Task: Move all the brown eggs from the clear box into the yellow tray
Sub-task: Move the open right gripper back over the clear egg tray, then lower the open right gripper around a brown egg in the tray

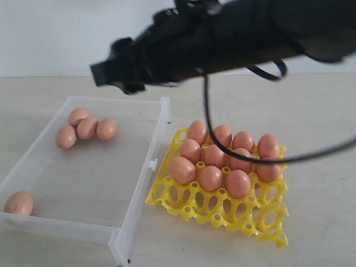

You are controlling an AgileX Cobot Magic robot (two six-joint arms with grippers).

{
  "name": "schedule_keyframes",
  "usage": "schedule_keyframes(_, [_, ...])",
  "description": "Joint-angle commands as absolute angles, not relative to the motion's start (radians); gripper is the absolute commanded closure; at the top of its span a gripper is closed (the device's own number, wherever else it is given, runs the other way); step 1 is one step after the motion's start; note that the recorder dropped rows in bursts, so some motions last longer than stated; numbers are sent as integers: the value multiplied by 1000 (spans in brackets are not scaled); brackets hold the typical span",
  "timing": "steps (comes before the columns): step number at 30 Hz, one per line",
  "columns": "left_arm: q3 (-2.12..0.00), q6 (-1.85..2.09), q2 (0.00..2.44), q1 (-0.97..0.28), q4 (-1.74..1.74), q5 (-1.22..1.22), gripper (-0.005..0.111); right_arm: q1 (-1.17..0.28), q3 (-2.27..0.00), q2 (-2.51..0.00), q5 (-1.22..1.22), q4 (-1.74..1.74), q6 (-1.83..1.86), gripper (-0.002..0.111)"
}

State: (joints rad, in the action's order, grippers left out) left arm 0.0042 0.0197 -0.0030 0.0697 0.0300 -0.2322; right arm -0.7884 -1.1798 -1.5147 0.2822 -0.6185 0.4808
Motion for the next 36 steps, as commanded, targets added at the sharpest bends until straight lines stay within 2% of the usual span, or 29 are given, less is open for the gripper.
schedule_keyframes(1, [0, 20, 0, 71, 35, -232, 111, -786, -1522, -1776, 471, -369, 134, 50])
schedule_keyframes(5, [0, 20, 0, 71, 35, -232, 111, -778, -1773, -2003, 558, -325, -144, 50])
schedule_keyframes(8, [0, 20, 0, 71, 35, -232, 111, -764, -1872, -2114, 571, -317, -225, 50])
schedule_keyframes(19, [0, 20, 0, 71, 35, -232, 111, -719, -1908, -2249, 541, -264, -537, 50])
schedule_keyframes(36, [0, 20, 0, 71, 35, -232, 111, -717, -2162, -2449, 658, -245, -549, 50])
